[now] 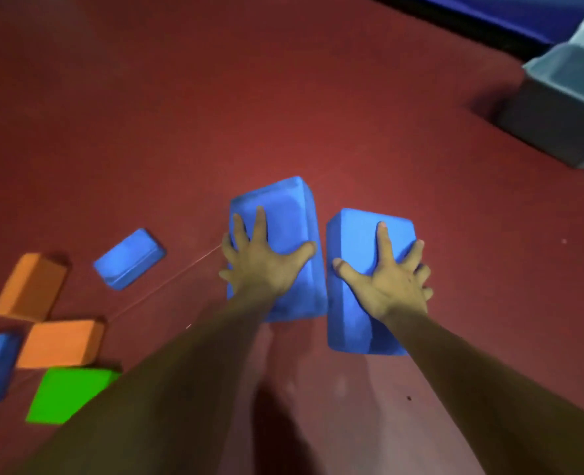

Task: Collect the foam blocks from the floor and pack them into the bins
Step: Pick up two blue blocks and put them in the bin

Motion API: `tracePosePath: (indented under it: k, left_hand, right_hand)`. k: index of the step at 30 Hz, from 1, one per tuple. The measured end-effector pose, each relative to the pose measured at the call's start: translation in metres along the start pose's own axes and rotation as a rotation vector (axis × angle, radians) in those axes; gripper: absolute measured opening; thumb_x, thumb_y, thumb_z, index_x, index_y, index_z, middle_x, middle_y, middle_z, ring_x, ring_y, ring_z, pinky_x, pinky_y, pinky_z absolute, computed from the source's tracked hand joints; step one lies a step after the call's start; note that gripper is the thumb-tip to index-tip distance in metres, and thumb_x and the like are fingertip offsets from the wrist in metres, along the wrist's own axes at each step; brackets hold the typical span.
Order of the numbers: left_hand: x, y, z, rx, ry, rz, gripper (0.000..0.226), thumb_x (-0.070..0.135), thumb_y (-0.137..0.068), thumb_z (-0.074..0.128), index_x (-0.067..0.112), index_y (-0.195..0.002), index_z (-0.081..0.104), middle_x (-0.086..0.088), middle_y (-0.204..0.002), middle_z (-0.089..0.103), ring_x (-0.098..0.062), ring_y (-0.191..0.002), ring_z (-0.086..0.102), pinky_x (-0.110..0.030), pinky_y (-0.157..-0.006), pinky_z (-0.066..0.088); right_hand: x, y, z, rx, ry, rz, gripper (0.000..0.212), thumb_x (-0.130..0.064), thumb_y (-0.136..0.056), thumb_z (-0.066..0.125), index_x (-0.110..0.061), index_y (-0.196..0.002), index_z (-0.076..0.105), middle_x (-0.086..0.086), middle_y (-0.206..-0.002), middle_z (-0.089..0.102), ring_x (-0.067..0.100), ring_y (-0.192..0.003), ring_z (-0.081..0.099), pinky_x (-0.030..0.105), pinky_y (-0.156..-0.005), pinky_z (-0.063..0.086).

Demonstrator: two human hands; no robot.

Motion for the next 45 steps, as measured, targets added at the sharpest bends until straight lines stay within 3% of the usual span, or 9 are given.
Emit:
tracePosePath:
  k: [15,22,27,34,45]
  left_hand:
    - [0.398,-0.131,0.278,-0.247,-0.122,0.406,0.115,0.082,-0.065,0.068,0.048,-0.158,0.010,0.010,-0.169,-0.007,-0.028,-0.154,-0.001,-0.070,-0.113,0.017]
    - [0.559,-0.143,0.352,-0.363,-0.207,0.555,0.114,0.081,-0.066,0.068,0.049,-0.158,0.007,0.013,-0.168,-0.012,-0.023,-0.155,-0.006,-0.066,-0.116,0.015]
    - [0.683,-0.126,0.421,-0.431,-0.236,0.679,0.114,0.081,-0.066,0.069,0.050,-0.157,0.007,0.014,-0.168,-0.012,-0.022,-0.154,-0.006,-0.064,-0.115,0.016]
    - [0.859,-0.068,0.569,-0.546,-0.256,0.864,0.116,0.083,-0.064,0.067,0.052,-0.156,0.004,0.015,-0.167,-0.014,-0.021,-0.154,-0.007,-0.064,-0.114,0.017]
    - [1.049,0.021,0.752,-0.712,-0.321,0.992,0.117,0.083,-0.062,0.068,0.053,-0.156,0.006,0.018,-0.166,-0.014,-0.015,-0.154,-0.011,-0.065,-0.116,0.016]
  right_hand:
    - [0.218,-0.302,-0.197,0.198,-0.167,0.349,0.108,-0.094,-0.067,0.051,-0.059,-0.152,-0.006,0.012,-0.168,-0.014,0.046,-0.150,0.010,0.064,-0.116,0.015]
    - [0.303,-0.381,-0.288,0.254,-0.247,0.509,0.107,-0.093,-0.068,0.050,-0.060,-0.152,-0.006,0.011,-0.168,-0.014,0.044,-0.150,0.009,0.064,-0.117,0.015]
    - [0.378,-0.421,-0.361,0.320,-0.282,0.576,0.107,-0.093,-0.068,0.051,-0.060,-0.152,-0.007,0.010,-0.168,-0.015,0.044,-0.150,0.009,0.064,-0.116,0.016]
    - [0.538,-0.497,-0.443,0.414,-0.374,0.771,0.108,-0.094,-0.068,0.052,-0.059,-0.153,-0.004,0.009,-0.168,-0.012,0.043,-0.150,0.011,0.062,-0.116,0.017]
    - [0.736,-0.564,-0.549,0.478,-0.429,0.968,0.107,-0.093,-0.068,0.053,-0.058,-0.153,-0.003,0.010,-0.168,-0.011,0.041,-0.150,0.010,0.062,-0.116,0.018]
Point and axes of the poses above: each hand's wrist, its own y-axis away from the middle knuckle, its own z-axis out of the palm, x = y × z, the point moved 9 cm from there along -y, towards the middle knuckle
